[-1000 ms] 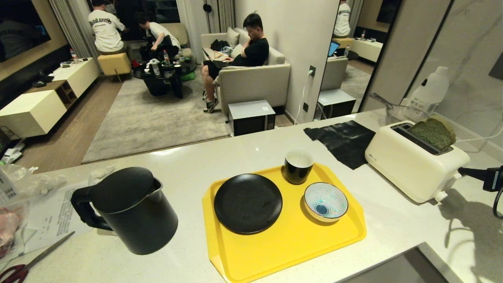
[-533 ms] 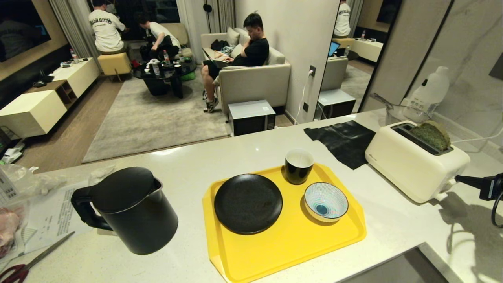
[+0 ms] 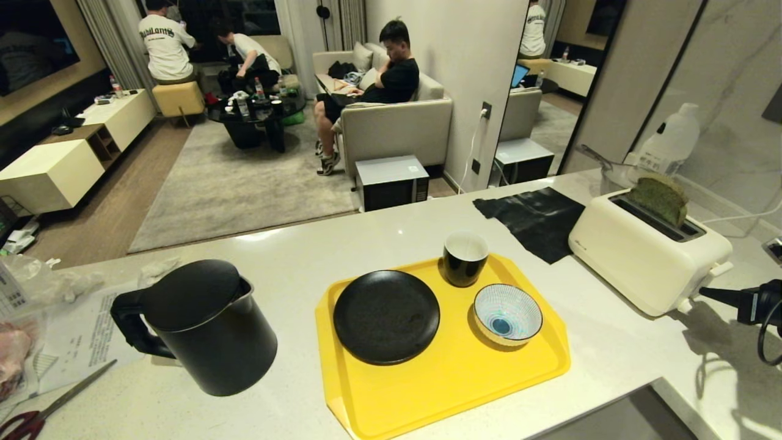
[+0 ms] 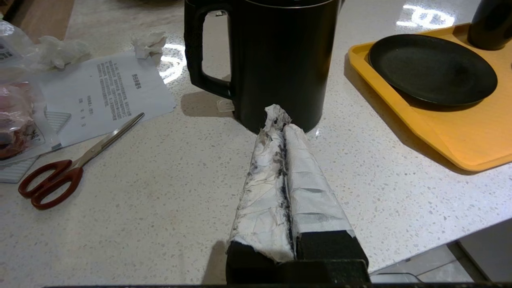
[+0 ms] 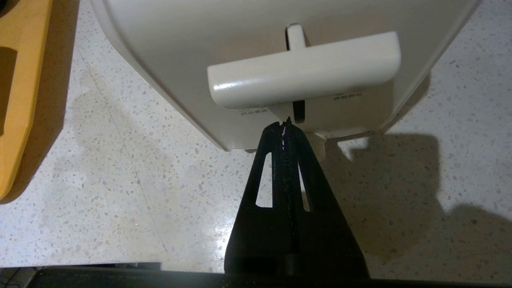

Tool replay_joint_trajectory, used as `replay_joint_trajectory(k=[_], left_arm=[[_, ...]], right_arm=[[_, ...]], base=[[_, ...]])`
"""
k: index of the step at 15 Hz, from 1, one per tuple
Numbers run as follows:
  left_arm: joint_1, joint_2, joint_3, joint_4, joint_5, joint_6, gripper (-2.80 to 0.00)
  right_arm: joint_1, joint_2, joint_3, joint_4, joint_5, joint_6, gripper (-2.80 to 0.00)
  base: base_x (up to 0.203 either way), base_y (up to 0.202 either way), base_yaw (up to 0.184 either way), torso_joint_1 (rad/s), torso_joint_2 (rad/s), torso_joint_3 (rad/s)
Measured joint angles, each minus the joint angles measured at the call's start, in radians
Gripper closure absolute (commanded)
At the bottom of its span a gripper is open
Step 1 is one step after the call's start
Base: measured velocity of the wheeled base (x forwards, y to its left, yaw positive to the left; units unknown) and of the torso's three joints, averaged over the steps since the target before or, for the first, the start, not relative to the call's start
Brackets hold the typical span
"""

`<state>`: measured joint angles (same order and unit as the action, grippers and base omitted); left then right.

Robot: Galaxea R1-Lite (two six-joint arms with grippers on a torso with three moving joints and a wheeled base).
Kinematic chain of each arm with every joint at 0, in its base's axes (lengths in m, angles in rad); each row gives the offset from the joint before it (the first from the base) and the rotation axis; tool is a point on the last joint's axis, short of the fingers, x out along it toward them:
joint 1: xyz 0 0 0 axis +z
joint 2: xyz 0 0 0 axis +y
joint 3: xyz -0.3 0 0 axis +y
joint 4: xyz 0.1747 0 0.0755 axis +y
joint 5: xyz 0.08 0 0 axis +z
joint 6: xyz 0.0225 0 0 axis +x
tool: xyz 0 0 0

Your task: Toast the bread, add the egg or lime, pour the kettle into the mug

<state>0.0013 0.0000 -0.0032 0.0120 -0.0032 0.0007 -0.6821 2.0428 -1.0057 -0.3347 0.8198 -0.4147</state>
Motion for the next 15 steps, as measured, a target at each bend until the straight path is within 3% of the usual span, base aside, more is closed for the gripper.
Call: replay_joint_trajectory(k=[4,9,15], left_arm=[[0.000,0.000,0.000,0.000,0.000,-0.001,0.00],[0.000,0.000,0.000,0.000,0.000,0.000,0.00],[0.000,0.000,0.000,0.000,0.000,0.000,0.00]], right_arm=[[-0.004,0.014,-0.001,-0.001,0.001,0.000,0.00],[-0.071,0.009,-0.011,0.004,0.017,-0.002,0.00],[-0.127,-0.034,-0.009,0.008,0.148,0.072,0.00]], base=[[0.000,0.000,0.000,0.000,0.00,0.000],[0.000,0.000,0.000,0.000,0.00,0.000],[0.000,0.000,0.000,0.000,0.00,0.000]])
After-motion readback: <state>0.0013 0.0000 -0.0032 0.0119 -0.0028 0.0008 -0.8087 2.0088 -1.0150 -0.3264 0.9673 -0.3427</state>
